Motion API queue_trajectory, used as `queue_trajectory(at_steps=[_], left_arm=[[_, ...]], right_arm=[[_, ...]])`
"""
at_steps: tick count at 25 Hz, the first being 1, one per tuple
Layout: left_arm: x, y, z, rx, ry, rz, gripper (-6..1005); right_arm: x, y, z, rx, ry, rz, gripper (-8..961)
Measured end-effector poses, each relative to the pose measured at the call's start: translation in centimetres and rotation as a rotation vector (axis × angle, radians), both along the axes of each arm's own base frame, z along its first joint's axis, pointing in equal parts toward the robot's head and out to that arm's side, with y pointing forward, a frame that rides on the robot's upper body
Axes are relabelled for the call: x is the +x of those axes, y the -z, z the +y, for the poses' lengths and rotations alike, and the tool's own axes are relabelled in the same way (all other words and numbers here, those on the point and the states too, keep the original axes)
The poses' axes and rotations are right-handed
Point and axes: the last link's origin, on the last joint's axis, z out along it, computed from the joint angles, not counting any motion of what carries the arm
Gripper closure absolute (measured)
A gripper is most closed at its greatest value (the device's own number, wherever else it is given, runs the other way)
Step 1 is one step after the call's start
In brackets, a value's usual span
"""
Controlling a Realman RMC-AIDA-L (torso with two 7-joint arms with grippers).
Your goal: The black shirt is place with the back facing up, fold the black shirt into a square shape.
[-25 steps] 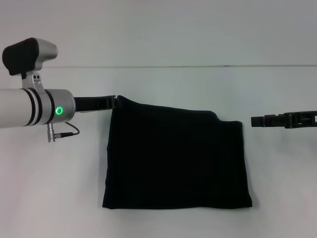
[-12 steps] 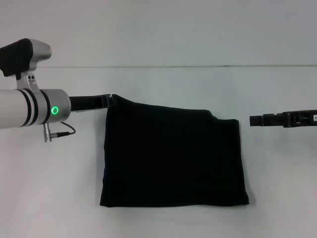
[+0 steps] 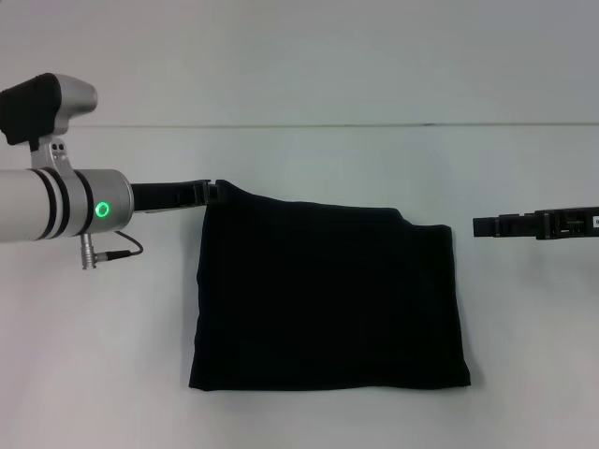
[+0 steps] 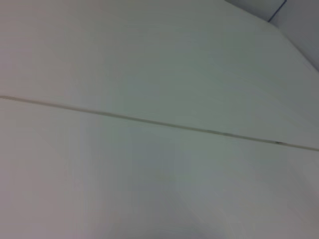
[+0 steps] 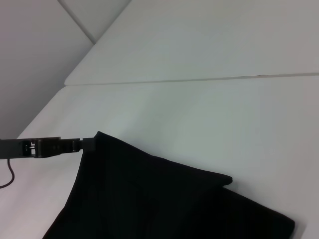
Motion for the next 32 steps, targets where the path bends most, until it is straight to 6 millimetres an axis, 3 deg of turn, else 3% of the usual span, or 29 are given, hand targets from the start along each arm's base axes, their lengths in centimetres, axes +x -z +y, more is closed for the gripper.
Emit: queue_trajectory(at_steps=[8, 12, 15, 19, 23, 28, 32], left_arm=[[-0.6, -2.3, -0.9, -0.004, 0.02, -0.047, 715], [-0.4, -4.3, -3.2, -0.054, 0.099, -0.132, 613], [1.1, -5.1, -5.5, -0.1, 0.276, -0.217, 468], [2.6, -4.7, -8.1, -0.118, 0.556, -0.277, 299], [2.8, -3.4, -8.5, -0.129, 0.643, -0.238, 152], [3.2, -1.9, -8.9, -0.169, 0.779, -0.145, 40], [2.8, -1.5, -9.1, -0.222, 0.81, -0.068, 40]], right_arm=[[-0.1, -0.1, 0.1, 0.003, -0.004, -0.003, 240], [-0.3, -0.3, 0.3, 0.015, -0.028, 0.0, 239], [-1.2, 0.0, 0.4, 0.033, -0.115, 0.01, 239], [-3.1, 1.3, 0.3, 0.063, -0.301, 0.031, 239], [-5.1, 3.0, 0.4, 0.057, -0.457, -0.008, 240], [-7.1, 4.9, 0.5, -0.048, -0.567, -0.11, 240], [-8.0, 5.3, 0.6, -0.071, -0.613, -0.147, 239]])
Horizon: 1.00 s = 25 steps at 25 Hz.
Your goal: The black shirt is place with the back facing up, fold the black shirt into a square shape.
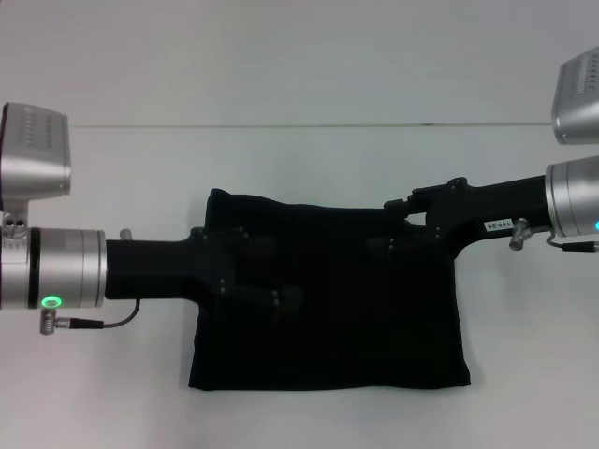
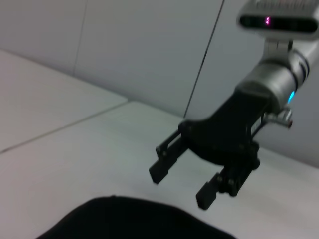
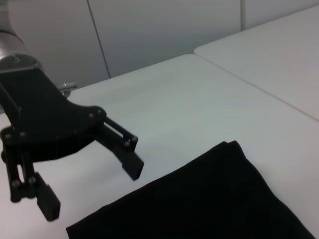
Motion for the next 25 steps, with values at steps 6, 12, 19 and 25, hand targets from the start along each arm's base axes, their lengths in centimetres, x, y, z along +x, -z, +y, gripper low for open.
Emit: queue_trajectory(at_steps=[6, 12, 19, 25], left_arm=[[-0.56, 0.12, 0.05, 0.0, -0.006, 0.049, 41], [-0.56, 0.26, 0.1, 0.001, -0.008, 0.052, 52], [-0.67, 0.21, 0.05, 0.001, -0.012, 0.054, 51], [-0.91, 0.11, 0.08, 0.013, -0.021, 0.055, 52]], right_arm=[[-0.15, 0.12, 0.05, 0.011, -0.013, -0.006, 235], [-0.26, -0.01, 0.14, 0.01, -0.019, -0.009, 230], [0.12, -0.23, 0.04, 0.012, -0.022, -0.017, 229], [0.4, -0.08, -0.14, 0.003, -0.027, -0.035, 228]])
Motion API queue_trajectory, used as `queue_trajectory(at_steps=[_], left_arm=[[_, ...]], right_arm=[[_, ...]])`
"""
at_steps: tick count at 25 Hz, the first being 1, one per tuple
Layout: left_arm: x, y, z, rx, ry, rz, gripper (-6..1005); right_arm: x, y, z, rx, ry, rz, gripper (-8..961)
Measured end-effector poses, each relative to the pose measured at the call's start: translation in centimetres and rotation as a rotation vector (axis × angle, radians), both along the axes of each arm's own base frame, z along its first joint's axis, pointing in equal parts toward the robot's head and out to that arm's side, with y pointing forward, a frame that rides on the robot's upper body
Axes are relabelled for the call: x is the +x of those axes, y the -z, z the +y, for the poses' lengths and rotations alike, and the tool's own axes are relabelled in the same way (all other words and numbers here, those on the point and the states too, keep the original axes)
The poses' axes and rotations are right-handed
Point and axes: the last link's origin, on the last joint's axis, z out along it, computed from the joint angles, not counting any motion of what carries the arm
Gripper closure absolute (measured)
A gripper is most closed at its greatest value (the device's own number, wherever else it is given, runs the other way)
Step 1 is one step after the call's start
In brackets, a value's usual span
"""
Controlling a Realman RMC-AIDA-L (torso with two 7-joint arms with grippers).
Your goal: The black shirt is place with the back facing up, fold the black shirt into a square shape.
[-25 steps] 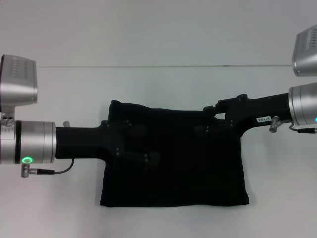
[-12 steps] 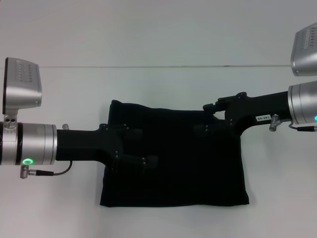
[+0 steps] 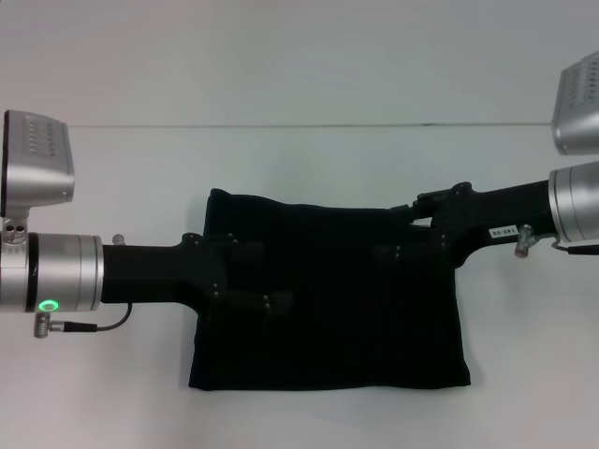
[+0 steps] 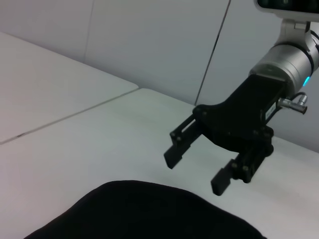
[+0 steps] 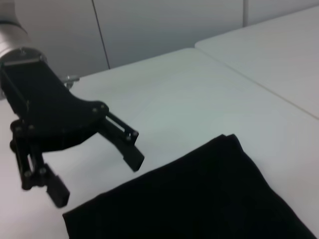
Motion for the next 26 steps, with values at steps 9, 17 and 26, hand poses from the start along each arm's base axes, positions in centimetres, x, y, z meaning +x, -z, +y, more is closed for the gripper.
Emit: queue_trajectory(at_steps=[9, 17, 26], left_arm=[[-0.7, 0.1, 0.5, 0.037, -0.041, 0.02, 51], [-1.0, 0.1, 0.5, 0.046, -0.054, 0.026, 51], [-1.2, 0.3, 0.2, 0.047, -0.065, 0.022, 51]], right_arm=[[0.2, 1.0, -0.4, -0.016, 0.003, -0.029, 234], [0.4, 1.0, -0.3, -0.009, 0.014, -0.027, 238], [0.5, 0.7, -0.1, 0.01, 0.032, -0.002, 238]])
